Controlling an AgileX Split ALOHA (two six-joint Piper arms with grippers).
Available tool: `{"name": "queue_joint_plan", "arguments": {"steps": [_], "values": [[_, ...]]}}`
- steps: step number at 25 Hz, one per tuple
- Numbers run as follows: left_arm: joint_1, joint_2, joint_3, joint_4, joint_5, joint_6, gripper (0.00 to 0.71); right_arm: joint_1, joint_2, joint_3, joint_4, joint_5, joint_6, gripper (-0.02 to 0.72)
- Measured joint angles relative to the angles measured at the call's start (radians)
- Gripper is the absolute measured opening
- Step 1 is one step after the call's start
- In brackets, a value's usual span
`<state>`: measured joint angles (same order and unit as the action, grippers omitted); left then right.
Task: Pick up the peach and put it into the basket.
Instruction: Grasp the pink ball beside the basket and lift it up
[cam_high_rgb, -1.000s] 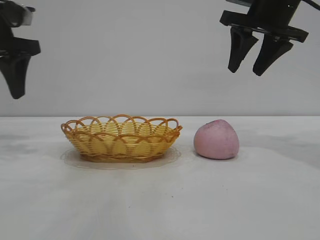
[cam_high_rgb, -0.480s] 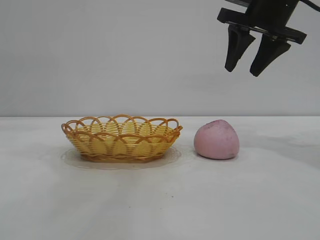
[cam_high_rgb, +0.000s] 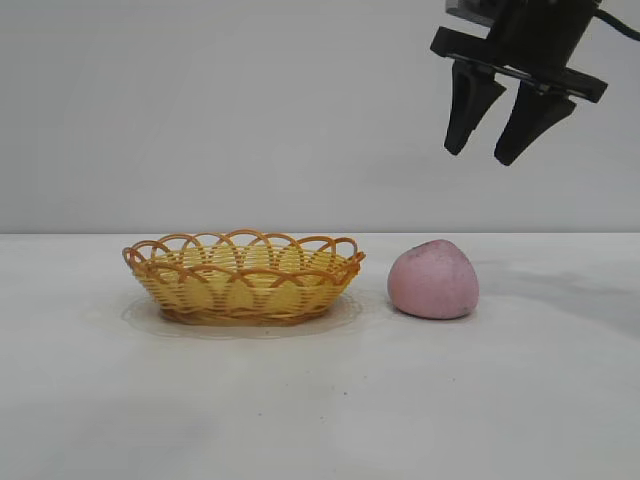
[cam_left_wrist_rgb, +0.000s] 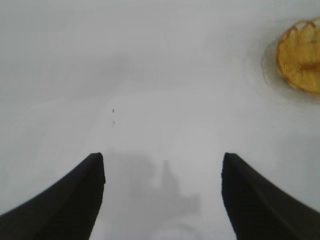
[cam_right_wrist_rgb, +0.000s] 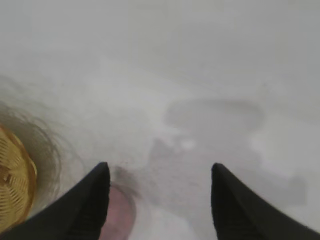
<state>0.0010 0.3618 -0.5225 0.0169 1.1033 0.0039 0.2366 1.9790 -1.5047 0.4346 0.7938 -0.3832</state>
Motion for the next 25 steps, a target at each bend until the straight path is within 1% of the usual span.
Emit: {"name": "queue_joint_plan", "arguments": {"steps": [2, 11, 14, 19, 25], "values": [[0.0, -0.073, 0.03, 0.0, 0.009, 0.0, 0.439, 0.0, 0.0, 0.0, 0.002, 0.0, 0.0, 0.379], [0.0, -0.359, 0.038, -0.025, 0.013, 0.0, 0.439, 0.0, 0.0, 0.0, 0.002, 0.046, -0.01, 0.379], [0.0, -0.379, 0.038, -0.025, 0.015, 0.005, 0.439, 0.0, 0.001, -0.001, 0.002, 0.065, -0.015, 0.379], [0.0, -0.379, 0.038, -0.027, 0.017, 0.009, 0.439, 0.024, 0.002, -0.001, 0.005, 0.144, -0.023, 0.379], [0.0, -0.379, 0.038, -0.027, 0.017, 0.012, 0.439, 0.093, 0.03, -0.001, 0.005, 0.167, -0.025, 0.379]]}}
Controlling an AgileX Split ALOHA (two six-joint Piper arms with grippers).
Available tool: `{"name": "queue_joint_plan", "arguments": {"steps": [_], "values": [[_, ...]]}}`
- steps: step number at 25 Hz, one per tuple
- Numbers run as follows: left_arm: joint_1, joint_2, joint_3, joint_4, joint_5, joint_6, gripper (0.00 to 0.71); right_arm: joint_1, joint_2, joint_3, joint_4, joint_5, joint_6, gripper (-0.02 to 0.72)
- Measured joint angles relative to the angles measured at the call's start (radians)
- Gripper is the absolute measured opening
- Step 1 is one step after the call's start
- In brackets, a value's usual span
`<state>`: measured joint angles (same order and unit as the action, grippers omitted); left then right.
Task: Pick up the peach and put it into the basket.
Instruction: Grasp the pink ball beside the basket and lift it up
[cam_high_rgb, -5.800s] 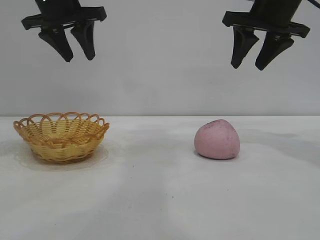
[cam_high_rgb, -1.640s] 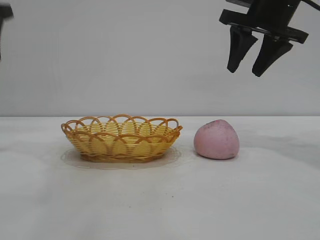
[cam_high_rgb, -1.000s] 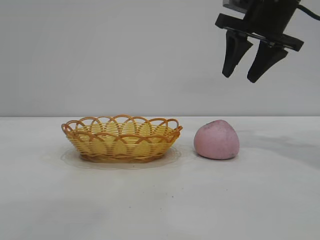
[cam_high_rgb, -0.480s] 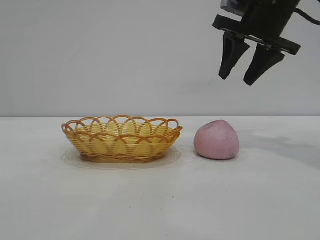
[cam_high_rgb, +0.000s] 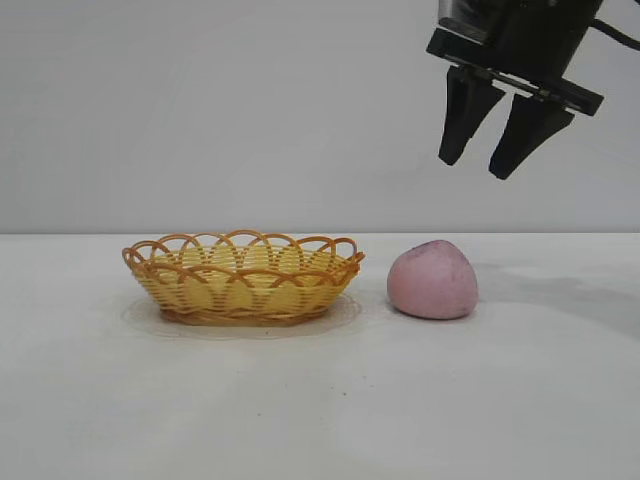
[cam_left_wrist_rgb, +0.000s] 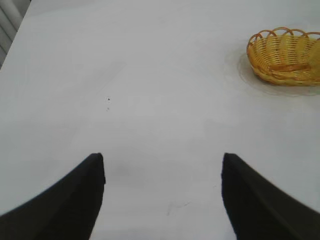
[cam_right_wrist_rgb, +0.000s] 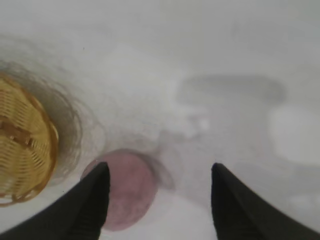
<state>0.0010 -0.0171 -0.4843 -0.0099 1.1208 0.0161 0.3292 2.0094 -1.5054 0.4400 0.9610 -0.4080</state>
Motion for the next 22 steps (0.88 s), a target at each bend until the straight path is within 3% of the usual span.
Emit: {"name": "queue_joint_plan", "arguments": {"steps": [6, 9, 11, 12, 13, 16, 22], "values": [[0.0, 0.0, 0.0, 0.0, 0.0, 0.0, 0.439, 0.023, 0.123, 0.0, -0.018, 0.05, 0.008, 0.379], [0.0, 0.0, 0.0, 0.0, 0.0, 0.0, 0.439, 0.023, 0.156, 0.0, -0.053, 0.054, 0.024, 0.145], [0.0, 0.0, 0.0, 0.0, 0.0, 0.0, 0.439, 0.023, 0.146, -0.002, -0.065, 0.044, 0.028, 0.064], [0.0, 0.0, 0.0, 0.0, 0.0, 0.0, 0.439, 0.025, 0.131, -0.002, -0.07, 0.036, 0.03, 0.064], [0.0, 0.0, 0.0, 0.0, 0.0, 0.002, 0.439, 0.032, 0.113, -0.002, -0.076, 0.027, 0.03, 0.0], [0.0, 0.0, 0.0, 0.0, 0.0, 0.002, 0.439, 0.069, 0.024, 0.0, -0.083, -0.015, 0.02, 0.0], [0.0, 0.0, 0.0, 0.0, 0.0, 0.002, 0.439, 0.187, -0.045, -0.006, 0.002, -0.136, -0.057, 0.0]]}}
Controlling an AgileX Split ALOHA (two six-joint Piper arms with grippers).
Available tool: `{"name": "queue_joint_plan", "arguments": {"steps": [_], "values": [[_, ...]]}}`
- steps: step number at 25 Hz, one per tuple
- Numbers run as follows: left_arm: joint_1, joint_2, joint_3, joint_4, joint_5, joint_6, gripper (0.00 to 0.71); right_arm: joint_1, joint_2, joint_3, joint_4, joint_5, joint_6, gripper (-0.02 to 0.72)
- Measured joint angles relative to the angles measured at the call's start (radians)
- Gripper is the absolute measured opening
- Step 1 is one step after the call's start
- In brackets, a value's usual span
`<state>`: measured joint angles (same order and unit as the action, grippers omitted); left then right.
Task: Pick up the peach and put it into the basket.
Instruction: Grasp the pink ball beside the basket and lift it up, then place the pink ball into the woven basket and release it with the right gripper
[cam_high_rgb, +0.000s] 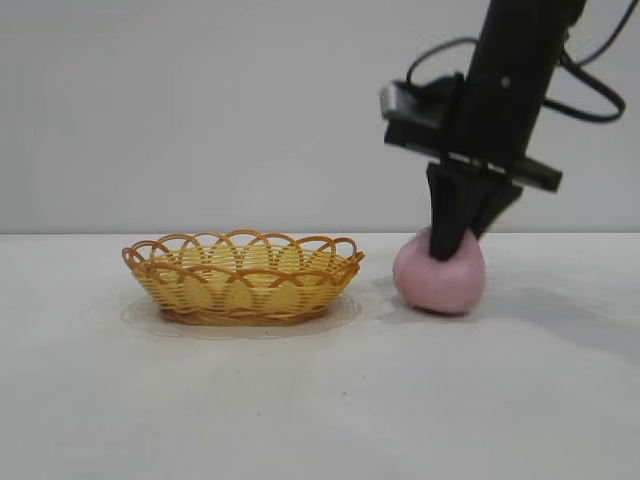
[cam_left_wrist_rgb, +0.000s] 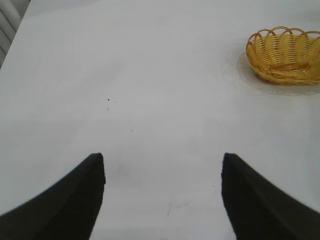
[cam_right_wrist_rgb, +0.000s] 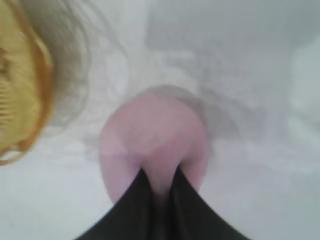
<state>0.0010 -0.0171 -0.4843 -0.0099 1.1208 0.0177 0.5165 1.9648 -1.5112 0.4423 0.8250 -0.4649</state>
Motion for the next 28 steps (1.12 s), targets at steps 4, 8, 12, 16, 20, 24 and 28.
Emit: {"name": "queue_joint_plan", "arguments": {"steps": [4, 8, 12, 16, 20, 24, 28], "values": [[0.0, 0.0, 0.0, 0.0, 0.0, 0.0, 0.439, 0.069, 0.084, -0.048, 0.009, -0.019, -0.011, 0.0], [0.0, 0.0, 0.0, 0.0, 0.0, 0.002, 0.439, 0.103, 0.181, -0.11, 0.011, -0.023, -0.015, 0.0], [0.0, 0.0, 0.0, 0.0, 0.0, 0.002, 0.439, 0.107, 0.254, -0.196, 0.011, 0.011, -0.001, 0.0], [0.0, 0.0, 0.0, 0.0, 0.0, 0.002, 0.439, 0.107, 0.282, -0.233, 0.011, 0.049, 0.028, 0.064], [0.0, 0.0, 0.0, 0.0, 0.0, 0.002, 0.439, 0.107, 0.269, -0.239, -0.002, 0.065, 0.06, 0.348], [0.0, 0.0, 0.0, 0.0, 0.0, 0.002, 0.439, 0.105, 0.185, -0.242, -0.089, 0.085, 0.142, 0.403], [0.0, 0.0, 0.0, 0.0, 0.0, 0.002, 0.439, 0.043, 0.101, -0.246, -0.221, 0.076, 0.279, 0.428]]}}
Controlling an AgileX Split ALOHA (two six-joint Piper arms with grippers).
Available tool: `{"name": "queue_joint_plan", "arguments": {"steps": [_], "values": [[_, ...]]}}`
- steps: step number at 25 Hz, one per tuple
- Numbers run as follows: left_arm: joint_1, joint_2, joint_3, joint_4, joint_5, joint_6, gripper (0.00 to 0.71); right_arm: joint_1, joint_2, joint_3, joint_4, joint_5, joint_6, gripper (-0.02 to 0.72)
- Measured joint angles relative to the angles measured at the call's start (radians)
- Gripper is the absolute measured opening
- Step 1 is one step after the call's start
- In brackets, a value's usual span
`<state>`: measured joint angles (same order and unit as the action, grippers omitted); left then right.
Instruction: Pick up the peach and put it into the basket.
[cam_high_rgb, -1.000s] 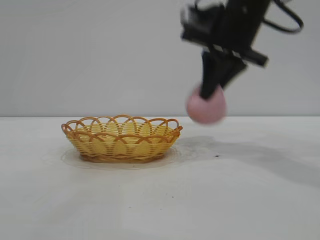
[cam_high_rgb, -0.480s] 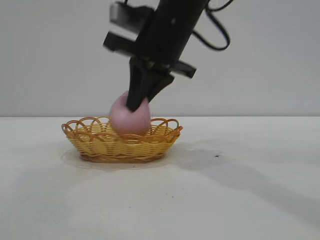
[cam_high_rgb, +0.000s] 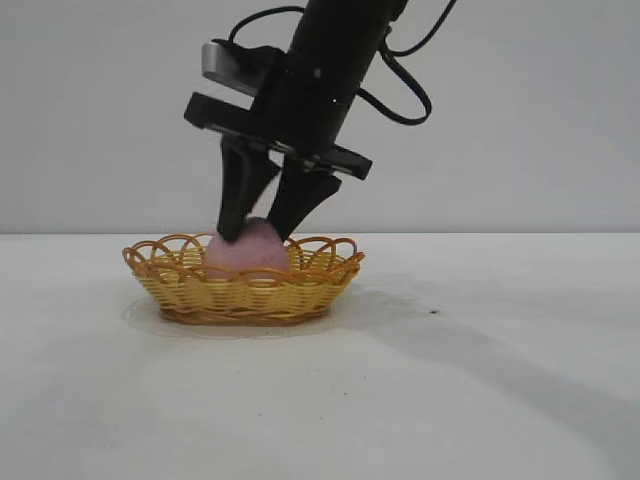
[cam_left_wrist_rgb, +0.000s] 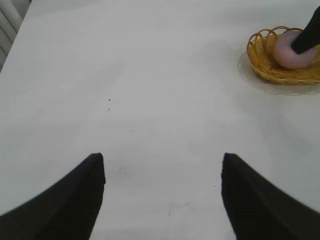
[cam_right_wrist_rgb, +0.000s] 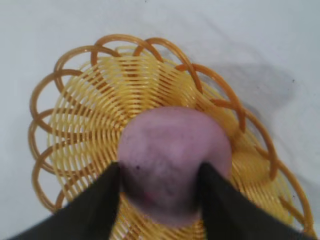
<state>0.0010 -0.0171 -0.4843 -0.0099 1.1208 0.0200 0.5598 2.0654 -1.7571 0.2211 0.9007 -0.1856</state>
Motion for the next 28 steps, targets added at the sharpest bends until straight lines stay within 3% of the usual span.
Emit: {"name": "queue_joint_plan", "arguments": {"steps": [4, 9, 14, 19, 24, 28], "values": [[0.0, 0.0, 0.0, 0.0, 0.0, 0.0, 0.439, -0.158, 0.008, 0.055, -0.14, -0.033, 0.156, 0.428], [0.0, 0.0, 0.0, 0.0, 0.0, 0.0, 0.439, -0.371, 0.021, 0.155, -0.181, -0.066, 0.24, 0.428], [0.0, 0.0, 0.0, 0.0, 0.0, 0.002, 0.439, -0.465, 0.018, 0.171, -0.186, -0.076, 0.249, 0.428], [0.0, 0.0, 0.0, 0.0, 0.0, 0.002, 0.439, -0.458, -0.139, 0.251, -0.179, -0.108, 0.248, 0.428], [0.0, 0.0, 0.0, 0.0, 0.0, 0.002, 0.439, -0.444, -0.568, 0.621, -0.166, -0.211, 0.223, 0.428], [0.0, 0.0, 0.0, 0.0, 0.0, 0.002, 0.439, -0.444, -0.871, 0.938, -0.166, -0.176, 0.223, 0.428]]}}
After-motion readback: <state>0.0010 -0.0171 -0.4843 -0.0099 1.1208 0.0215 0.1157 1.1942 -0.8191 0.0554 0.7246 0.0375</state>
